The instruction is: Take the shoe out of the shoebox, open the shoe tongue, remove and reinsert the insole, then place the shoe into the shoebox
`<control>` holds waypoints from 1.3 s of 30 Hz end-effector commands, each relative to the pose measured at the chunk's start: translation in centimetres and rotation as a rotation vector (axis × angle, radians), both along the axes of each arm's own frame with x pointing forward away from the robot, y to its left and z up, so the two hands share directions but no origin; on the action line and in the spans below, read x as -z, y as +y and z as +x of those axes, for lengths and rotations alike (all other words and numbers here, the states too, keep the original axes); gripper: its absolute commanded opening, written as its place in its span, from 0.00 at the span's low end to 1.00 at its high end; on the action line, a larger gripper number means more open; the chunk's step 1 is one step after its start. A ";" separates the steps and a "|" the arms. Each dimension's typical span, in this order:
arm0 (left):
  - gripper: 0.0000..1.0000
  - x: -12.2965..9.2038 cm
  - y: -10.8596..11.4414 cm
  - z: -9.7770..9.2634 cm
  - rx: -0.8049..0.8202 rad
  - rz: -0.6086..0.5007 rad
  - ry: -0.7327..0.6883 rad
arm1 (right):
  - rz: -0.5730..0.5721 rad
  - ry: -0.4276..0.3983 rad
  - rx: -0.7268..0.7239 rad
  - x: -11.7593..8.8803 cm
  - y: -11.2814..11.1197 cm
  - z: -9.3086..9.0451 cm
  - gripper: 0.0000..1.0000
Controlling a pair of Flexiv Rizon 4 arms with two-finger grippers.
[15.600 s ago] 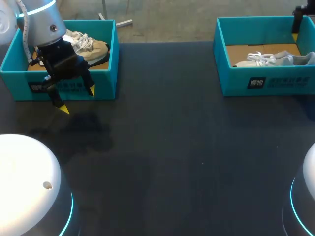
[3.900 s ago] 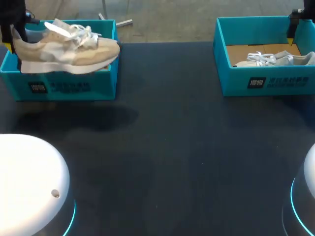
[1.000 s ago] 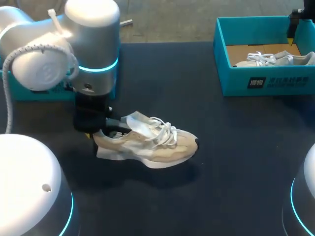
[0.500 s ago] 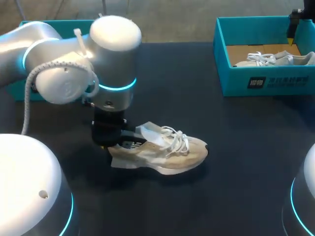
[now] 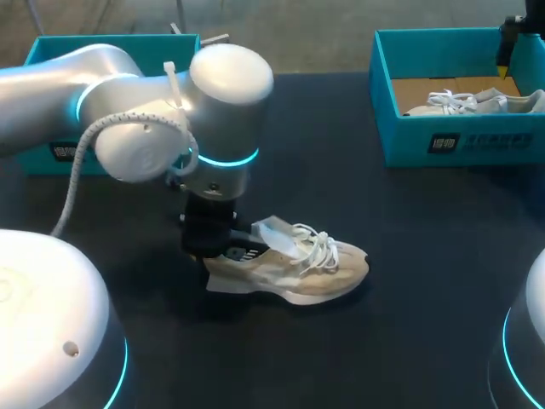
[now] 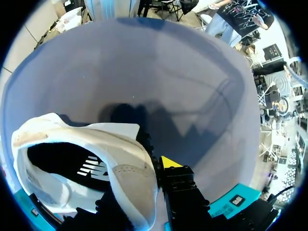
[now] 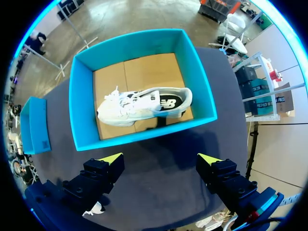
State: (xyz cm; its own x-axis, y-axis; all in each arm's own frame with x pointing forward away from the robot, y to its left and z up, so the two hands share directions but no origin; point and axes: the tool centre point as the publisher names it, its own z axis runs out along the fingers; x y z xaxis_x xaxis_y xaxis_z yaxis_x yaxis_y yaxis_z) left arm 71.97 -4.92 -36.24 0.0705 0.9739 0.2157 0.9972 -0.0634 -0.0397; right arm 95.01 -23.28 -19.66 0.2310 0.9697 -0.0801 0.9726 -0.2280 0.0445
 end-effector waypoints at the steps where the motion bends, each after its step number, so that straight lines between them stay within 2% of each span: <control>1: 0.00 1.3 -0.8 -0.3 -0.001 0.015 -0.006 | 0.000 -0.001 0.001 0.0 0.0 0.0 1.00; 8: 0.00 2.4 -0.9 -0.1 0.002 0.026 -0.021 | 0.000 -0.001 0.001 0.0 0.0 0.0 1.00; 29: 0.00 3.0 -1.0 0.3 0.020 0.008 -0.017 | 0.000 -0.001 0.001 0.0 0.0 0.0 1.00; 32: 0.22 2.9 -1.1 0.3 0.021 0.004 -0.016 | 0.000 -0.001 0.001 0.0 0.0 0.0 1.00; 34: 0.45 2.8 -1.1 0.3 0.021 0.002 -0.015 | 0.000 -0.001 0.001 0.0 0.0 0.0 1.00; 36: 0.61 2.7 -1.1 0.3 0.023 -0.004 -0.015 | 0.000 -0.001 0.001 0.0 0.0 0.0 1.00; 38: 0.84 2.5 -1.1 0.1 0.033 -0.012 -0.013 | 0.000 -0.001 0.001 0.0 0.0 0.0 1.00; 39: 0.98 2.2 -1.1 0.0 0.039 -0.018 -0.013 | 0.000 -0.001 0.001 0.0 0.0 0.0 1.00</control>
State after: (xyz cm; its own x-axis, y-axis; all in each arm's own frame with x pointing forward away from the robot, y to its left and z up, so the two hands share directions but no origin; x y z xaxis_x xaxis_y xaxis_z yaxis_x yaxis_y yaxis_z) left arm 72.18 -6.42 -38.91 0.1015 0.9724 0.2099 0.9948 -0.0974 -0.0297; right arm 95.01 -23.27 -19.66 0.2309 0.9697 -0.0801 0.9727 -0.2279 0.0445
